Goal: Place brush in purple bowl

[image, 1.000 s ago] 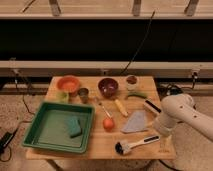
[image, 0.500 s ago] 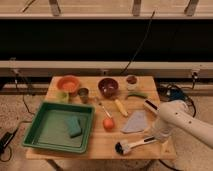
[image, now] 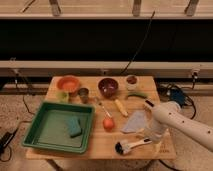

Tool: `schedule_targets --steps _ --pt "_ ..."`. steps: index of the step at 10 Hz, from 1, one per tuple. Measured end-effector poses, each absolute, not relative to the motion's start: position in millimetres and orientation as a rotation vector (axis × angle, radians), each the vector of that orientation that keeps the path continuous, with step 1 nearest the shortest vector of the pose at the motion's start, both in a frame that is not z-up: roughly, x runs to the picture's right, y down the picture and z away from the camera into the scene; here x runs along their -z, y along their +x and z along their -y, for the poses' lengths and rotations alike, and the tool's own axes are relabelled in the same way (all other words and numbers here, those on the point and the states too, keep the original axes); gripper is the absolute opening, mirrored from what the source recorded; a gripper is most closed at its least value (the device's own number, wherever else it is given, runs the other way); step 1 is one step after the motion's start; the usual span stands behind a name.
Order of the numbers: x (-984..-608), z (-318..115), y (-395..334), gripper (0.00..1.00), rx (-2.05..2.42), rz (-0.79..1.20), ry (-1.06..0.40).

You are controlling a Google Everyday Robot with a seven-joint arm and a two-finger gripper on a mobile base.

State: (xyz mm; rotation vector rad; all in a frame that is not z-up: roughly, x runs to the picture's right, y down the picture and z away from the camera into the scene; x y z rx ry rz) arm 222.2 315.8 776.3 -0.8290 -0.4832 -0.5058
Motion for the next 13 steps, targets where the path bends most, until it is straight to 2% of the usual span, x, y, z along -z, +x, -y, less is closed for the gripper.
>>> schedule_targets --steps 1,3,5,8,9,13 --pt "-778.0 -317.7 223.3 0.71 0.487 0.494 -0.834" --pt "-777.5 -318.2 224.5 0.55 0.487 0.494 -0.838" --pt "-777.8 -312.9 222.1 0.32 0.491 0.495 -0.83" --pt "-772.5 -311.3 226.7 0.04 0.489 0.493 -0.84" --pt "-771.7 -309.9 228.0 0.0 0.489 0.492 -0.839" --pt "-772.2 -309.1 226.7 0.0 0.489 0.494 -0.837"
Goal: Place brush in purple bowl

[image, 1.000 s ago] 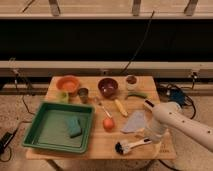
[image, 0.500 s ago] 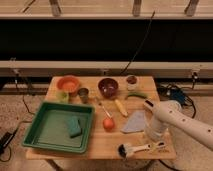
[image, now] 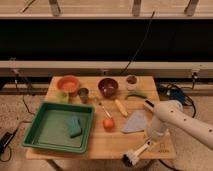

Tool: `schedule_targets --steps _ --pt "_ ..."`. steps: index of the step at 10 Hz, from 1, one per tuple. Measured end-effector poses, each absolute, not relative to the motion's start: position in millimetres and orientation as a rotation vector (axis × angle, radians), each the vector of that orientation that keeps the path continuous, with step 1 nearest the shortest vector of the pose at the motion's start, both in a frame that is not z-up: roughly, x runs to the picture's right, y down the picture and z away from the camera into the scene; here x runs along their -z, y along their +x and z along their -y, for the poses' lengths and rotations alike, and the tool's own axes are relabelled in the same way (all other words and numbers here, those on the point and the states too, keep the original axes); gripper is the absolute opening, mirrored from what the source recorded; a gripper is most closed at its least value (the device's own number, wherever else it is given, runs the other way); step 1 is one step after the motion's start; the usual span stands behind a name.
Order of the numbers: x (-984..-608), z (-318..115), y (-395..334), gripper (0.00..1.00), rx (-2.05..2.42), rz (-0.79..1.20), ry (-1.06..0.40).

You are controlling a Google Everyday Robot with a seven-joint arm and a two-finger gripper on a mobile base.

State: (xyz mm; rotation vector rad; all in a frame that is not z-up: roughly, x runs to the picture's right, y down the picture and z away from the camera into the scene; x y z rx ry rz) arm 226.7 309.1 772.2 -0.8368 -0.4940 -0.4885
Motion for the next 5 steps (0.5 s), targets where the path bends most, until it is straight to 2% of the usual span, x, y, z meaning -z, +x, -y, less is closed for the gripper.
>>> schedule_targets --steps 3,5 --pt "-773 -295 235 0.0 0.457 0.518 -0.813" --pt "-764 -261 252 0.0 0.415 0.566 -0.789"
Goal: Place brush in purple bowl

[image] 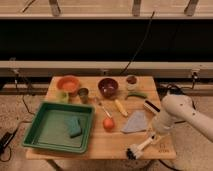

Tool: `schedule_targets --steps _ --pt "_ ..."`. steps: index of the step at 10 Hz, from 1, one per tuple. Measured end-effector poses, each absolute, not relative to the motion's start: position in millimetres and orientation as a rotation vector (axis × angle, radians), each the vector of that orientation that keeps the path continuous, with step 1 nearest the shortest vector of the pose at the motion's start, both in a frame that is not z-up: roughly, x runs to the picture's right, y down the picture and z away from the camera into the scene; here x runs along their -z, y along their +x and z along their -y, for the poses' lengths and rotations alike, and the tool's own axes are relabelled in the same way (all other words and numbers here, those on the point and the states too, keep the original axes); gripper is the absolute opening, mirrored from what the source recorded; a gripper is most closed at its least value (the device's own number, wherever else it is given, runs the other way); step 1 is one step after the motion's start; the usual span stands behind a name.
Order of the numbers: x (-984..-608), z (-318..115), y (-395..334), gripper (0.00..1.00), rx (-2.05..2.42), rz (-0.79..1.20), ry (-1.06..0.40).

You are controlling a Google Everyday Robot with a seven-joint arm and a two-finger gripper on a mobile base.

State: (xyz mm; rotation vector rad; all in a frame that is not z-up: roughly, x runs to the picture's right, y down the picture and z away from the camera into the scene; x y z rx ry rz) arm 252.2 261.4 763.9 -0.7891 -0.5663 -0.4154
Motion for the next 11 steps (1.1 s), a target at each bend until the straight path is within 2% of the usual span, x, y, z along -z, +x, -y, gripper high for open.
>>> schedule_targets --steps 3,11 --pt "-753 -207 269 0.0 0.405 0.628 -0.738" --pt "-742 -131 256 0.0 0.463 0.689 -0.64"
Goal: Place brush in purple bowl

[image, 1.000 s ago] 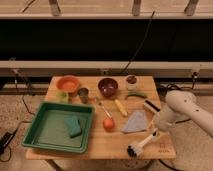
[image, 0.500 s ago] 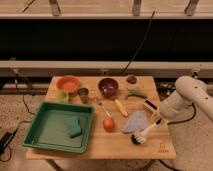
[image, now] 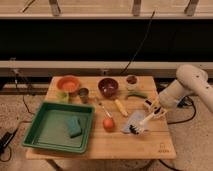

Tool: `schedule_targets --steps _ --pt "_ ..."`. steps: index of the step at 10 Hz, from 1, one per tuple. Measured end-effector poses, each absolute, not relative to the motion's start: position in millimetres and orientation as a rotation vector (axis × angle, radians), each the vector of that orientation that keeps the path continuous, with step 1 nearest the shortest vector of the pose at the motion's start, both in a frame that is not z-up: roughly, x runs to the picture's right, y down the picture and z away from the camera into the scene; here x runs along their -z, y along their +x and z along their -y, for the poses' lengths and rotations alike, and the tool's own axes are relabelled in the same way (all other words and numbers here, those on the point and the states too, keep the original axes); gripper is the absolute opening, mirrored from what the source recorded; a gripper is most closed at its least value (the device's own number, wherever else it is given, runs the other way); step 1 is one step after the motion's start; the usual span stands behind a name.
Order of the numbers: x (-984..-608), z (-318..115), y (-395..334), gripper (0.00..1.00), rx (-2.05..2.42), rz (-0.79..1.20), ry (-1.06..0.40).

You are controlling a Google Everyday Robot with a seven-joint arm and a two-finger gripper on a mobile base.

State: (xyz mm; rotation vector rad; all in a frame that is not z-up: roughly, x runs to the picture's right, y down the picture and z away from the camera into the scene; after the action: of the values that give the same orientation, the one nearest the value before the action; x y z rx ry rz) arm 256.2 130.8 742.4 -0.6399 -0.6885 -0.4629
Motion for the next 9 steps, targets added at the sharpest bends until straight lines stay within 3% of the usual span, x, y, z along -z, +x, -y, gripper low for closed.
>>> schedule_targets --steps 5,9 --pt "-744 -80 217 0.0 0.49 0.803 -0.603" --pt "-744 -80 217 0.0 0.49 0.804 -0.603"
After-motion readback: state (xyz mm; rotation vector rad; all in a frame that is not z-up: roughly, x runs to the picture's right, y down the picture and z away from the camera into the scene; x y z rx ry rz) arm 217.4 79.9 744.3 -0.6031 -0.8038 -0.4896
